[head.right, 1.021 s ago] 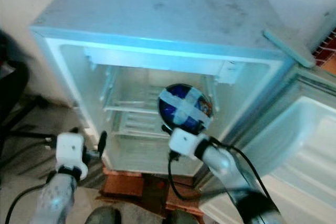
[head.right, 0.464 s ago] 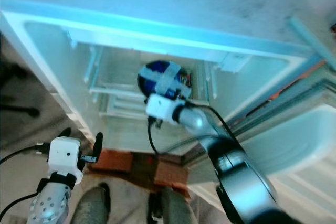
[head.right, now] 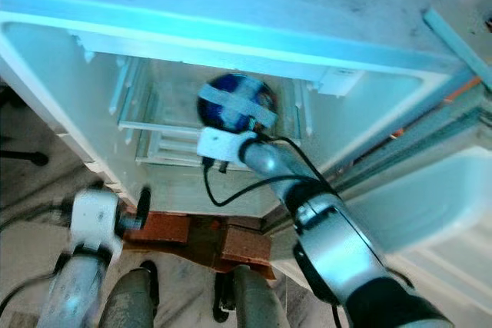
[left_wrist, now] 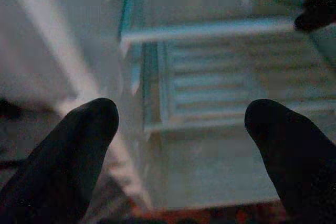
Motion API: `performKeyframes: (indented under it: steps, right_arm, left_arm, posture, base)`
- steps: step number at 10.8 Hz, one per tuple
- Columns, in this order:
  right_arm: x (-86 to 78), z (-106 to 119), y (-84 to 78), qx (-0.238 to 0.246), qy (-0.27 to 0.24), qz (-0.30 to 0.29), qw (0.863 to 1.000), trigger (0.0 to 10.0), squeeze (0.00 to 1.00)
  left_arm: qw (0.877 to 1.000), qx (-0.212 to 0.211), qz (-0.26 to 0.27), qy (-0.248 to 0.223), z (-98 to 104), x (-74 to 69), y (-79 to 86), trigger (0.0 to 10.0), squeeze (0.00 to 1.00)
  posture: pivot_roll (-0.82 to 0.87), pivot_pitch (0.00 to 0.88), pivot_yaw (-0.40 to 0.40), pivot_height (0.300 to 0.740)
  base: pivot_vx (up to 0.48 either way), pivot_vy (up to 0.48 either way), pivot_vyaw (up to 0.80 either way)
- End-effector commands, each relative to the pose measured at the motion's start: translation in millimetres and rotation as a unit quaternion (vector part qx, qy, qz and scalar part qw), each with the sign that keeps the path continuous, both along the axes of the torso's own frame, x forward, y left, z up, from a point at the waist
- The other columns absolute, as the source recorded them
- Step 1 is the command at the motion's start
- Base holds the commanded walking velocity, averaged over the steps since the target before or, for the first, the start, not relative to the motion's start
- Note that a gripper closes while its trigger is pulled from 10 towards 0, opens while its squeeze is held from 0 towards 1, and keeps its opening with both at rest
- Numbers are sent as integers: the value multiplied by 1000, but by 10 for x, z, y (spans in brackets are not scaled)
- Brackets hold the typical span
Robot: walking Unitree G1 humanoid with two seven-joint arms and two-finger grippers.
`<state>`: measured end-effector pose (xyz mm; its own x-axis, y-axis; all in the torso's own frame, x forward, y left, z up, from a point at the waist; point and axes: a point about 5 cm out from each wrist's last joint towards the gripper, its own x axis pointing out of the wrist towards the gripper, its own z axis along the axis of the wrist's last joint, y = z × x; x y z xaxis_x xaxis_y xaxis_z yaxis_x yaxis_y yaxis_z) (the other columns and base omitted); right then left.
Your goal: Restocking fridge
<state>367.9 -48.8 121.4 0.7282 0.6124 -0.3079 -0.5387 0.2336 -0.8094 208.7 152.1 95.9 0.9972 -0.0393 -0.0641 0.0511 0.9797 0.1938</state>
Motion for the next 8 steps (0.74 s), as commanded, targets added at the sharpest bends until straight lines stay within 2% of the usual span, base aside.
performKeyframes:
  steps: [1,2,4,5,7,8]
  right_arm:
    - [22,62,17,-5,-22,7,1000,10000,298]
    - [51,119,27,11,-29,-4,1000,10000,1000]
    - [81,175,7,25,-55,-19,998,10000,1000]
    - [98,191,-31,28,-62,-28,997,10000,1000]
    - [126,224,-178,24,-94,-39,995,10000,1000]
    - [102,178,-304,52,-71,-42,995,10000,1000]
  left_arm:
    - [1000,1,4,22,-76,-34,-9,10000,0]
    - [1000,2,5,25,-80,-47,7,10000,0]
    - [999,3,8,32,-110,-72,29,10000,0]
    - [999,2,11,32,-116,-34,33,10000,0]
    - [1000,1,12,24,-86,44,25,10000,0]
    - [1000,2,13,21,-79,79,38,10000,0]
  posture:
    - [258,257,-184,740]
    - [261,256,-181,740]
    - [268,251,-179,740]
    - [269,236,-179,740]
    - [270,219,-180,740]
    - [271,208,-184,740]
  base:
    - [0,0,0]
    - [0,0,0]
    - [0,0,0]
    - [0,0,0]
    - [0,0,0]
    - [0,0,0]
